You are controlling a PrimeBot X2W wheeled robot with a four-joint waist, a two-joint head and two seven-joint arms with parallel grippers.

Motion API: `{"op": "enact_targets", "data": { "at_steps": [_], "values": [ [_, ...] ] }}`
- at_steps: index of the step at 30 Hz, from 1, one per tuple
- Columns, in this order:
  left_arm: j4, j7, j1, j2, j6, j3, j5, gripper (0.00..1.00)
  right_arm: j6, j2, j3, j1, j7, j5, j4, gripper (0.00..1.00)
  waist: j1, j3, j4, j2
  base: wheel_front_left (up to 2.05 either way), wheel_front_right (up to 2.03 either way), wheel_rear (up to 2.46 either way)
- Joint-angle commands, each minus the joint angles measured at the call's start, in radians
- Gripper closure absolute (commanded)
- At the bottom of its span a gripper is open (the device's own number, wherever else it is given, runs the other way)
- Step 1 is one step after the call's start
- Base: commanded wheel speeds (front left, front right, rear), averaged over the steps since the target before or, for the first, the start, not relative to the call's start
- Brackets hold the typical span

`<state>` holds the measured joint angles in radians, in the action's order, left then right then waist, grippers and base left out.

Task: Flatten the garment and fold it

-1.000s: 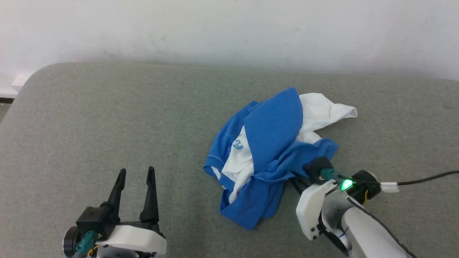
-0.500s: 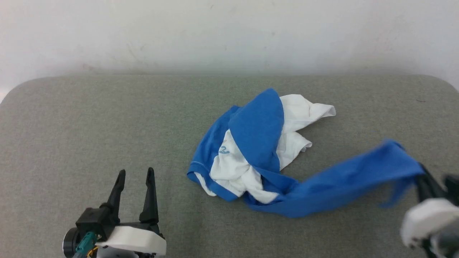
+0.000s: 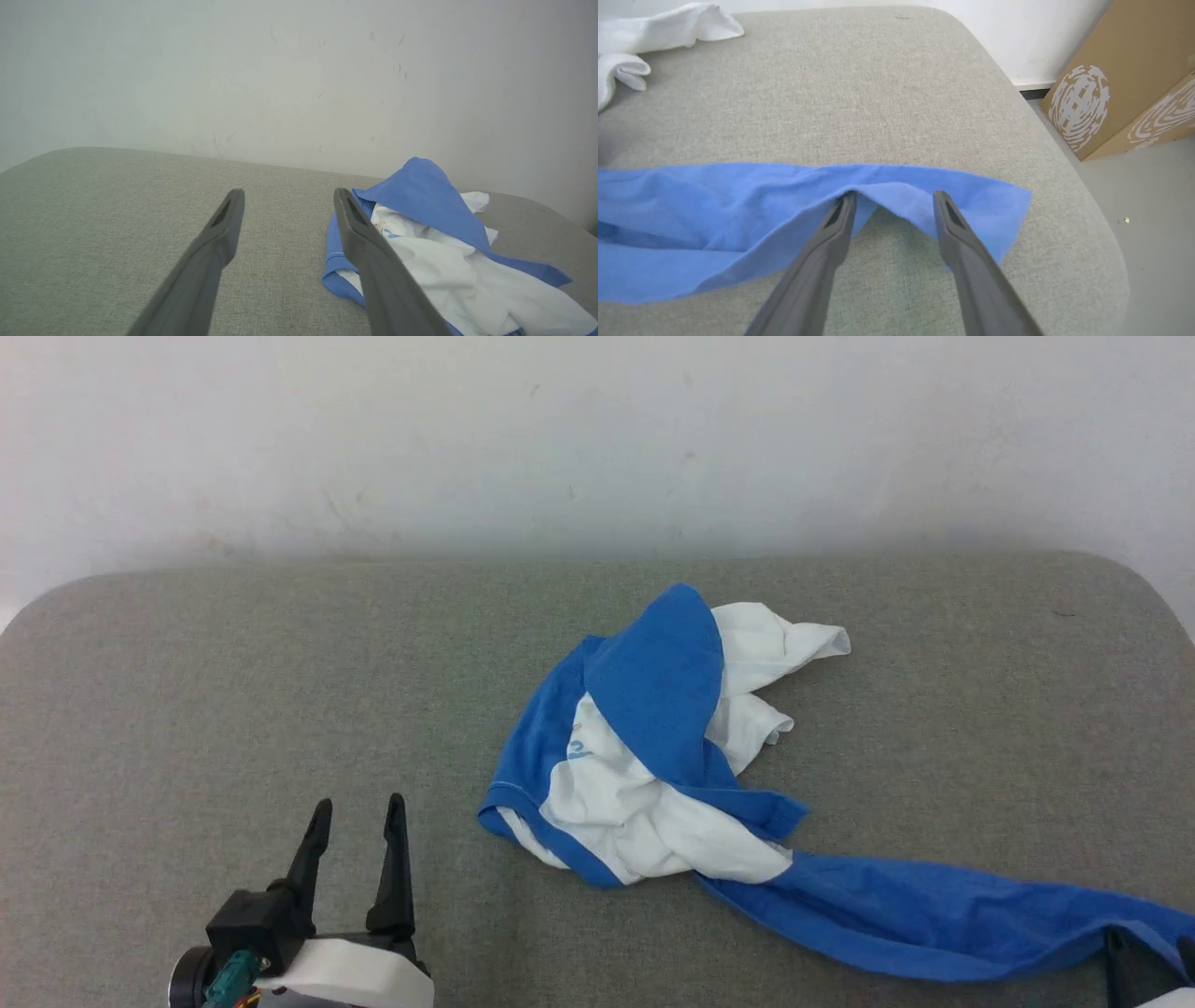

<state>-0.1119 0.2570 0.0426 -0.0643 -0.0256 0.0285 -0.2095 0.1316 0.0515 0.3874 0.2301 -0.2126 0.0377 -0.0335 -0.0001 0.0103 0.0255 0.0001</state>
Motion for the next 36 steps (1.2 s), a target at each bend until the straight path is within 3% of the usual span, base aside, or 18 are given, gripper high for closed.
{"op": "enact_targets", "data": {
  "at_steps": [1,9,17,27,36],
  "values": [
    [-0.006,0.005,0.01,0.003,-0.003,-0.005,0.01,0.0,-0.001,-0.001,-0.008,-0.015,0.029,0.02,0.008,0.0,0.0001,-0.003,-0.005,-0.0001,0.0,0.0,0.0],
    [-0.02,0.005,0.008,0.0,0.003,-0.011,0.016,0.0,-0.001,-0.001,-0.104,-0.045,0.126,0.059,0.131,0.0,0.0001,-0.001,-0.027,-0.0001,0.0,0.0,0.0],
    [-0.067,-0.037,-0.09,-0.011,-0.019,0.04,0.037,0.0,-0.001,-0.001,-0.215,-0.059,0.144,0.086,0.266,0.0,0.0001,0.033,-0.042,-0.0001,0.0,0.0,0.0],
    [-0.214,-0.288,-0.345,-0.004,-0.093,0.218,0.007,0.0,-0.001,-0.001,-0.308,-0.081,0.133,0.088,0.321,0.0,0.0001,0.082,-0.071,-0.0001,0.0,0.0,0.0],
    [-0.352,-0.514,-0.506,-0.027,-0.105,0.424,-0.114,0.0,-0.001,-0.001,-0.336,-0.099,0.139,0.092,0.307,0.0,0.0001,0.101,-0.115,-0.0001,0.0,0.0,0.0]
  ]
}}
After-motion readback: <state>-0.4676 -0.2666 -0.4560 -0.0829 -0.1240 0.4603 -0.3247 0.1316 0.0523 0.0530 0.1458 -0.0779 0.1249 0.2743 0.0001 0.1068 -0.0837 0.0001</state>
